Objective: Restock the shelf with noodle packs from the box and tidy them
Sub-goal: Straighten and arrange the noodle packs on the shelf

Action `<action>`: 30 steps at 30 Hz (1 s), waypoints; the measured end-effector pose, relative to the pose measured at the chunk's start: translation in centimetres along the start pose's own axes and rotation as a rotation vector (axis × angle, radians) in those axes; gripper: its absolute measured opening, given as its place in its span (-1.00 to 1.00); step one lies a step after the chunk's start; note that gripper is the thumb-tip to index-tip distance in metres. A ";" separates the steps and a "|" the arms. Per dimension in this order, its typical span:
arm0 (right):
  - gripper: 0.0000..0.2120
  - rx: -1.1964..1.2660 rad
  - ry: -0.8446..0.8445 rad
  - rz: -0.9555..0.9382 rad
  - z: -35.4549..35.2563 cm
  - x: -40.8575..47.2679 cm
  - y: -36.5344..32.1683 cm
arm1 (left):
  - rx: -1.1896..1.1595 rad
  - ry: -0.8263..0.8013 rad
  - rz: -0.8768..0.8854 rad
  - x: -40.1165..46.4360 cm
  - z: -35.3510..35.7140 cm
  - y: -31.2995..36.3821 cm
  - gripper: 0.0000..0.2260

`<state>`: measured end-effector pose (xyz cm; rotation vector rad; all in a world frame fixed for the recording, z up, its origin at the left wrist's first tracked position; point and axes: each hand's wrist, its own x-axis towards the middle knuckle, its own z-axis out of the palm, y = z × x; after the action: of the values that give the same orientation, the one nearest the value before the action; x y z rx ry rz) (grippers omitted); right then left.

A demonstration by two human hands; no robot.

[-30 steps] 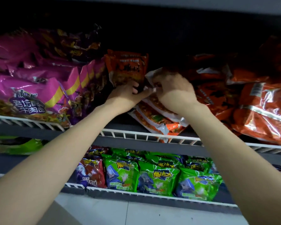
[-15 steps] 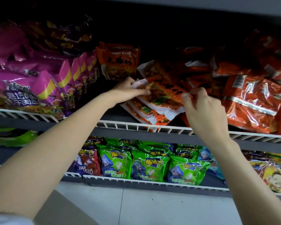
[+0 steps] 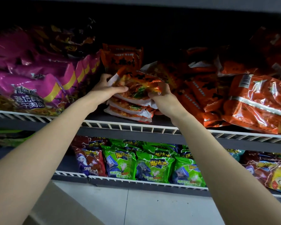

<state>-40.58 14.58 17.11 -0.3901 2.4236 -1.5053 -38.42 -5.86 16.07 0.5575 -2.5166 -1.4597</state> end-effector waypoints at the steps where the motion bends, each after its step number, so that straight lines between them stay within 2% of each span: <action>1: -0.51 0.051 0.014 -0.024 0.5 0.5 0.2 | -0.016 -0.026 0.008 0.1 -0.4 -0.4 -0.26; 4: -0.47 0.171 0.027 -0.095 1.1 1.5 0.6 | -0.061 -0.176 0.079 -0.6 -1.6 -0.4 -0.26; 7: -0.44 0.219 -0.008 -0.171 0.9 2.1 1.0 | -0.081 -0.216 0.073 -0.9 -2.2 -0.5 -0.33; 10: -0.39 0.216 -0.008 -0.286 0.7 2.4 1.2 | -0.173 -0.066 0.083 -1.0 -1.6 -0.7 -0.37; 15: -0.19 0.093 0.048 -0.546 2.3 3.9 0.7 | -0.048 0.205 0.350 0.0 -0.7 -0.9 -0.02; 19: 0.00 -0.119 0.124 -0.606 3.9 5.8 0.6 | 0.182 0.457 0.382 -0.1 0.4 -2.1 0.12; 22: 0.04 -0.235 0.128 -0.622 3.8 6.2 0.7 | 0.450 0.649 0.593 -1.3 0.7 -2.4 0.05; 24: 0.12 -0.221 0.084 -0.616 3.4 6.5 1.0 | 0.702 0.681 0.745 -1.6 0.1 -2.4 -0.03; 26: 0.16 -0.133 0.003 -0.589 2.7 6.3 1.4 | 0.893 0.591 0.790 -1.5 -0.6 -2.4 -0.05; 28: 0.05 -0.048 -0.052 -0.519 2.0 5.5 1.6 | 0.992 0.510 0.758 -1.7 -1.1 -2.4 -0.09; 30: -0.27 0.016 -0.066 -0.505 1.4 4.5 1.6 | 1.057 0.504 0.770 -2.3 -1.7 -2.6 -0.21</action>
<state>-44.45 12.48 14.71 -1.0952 2.3667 -1.6589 -35.19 -7.42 14.77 0.0016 -2.4150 0.2899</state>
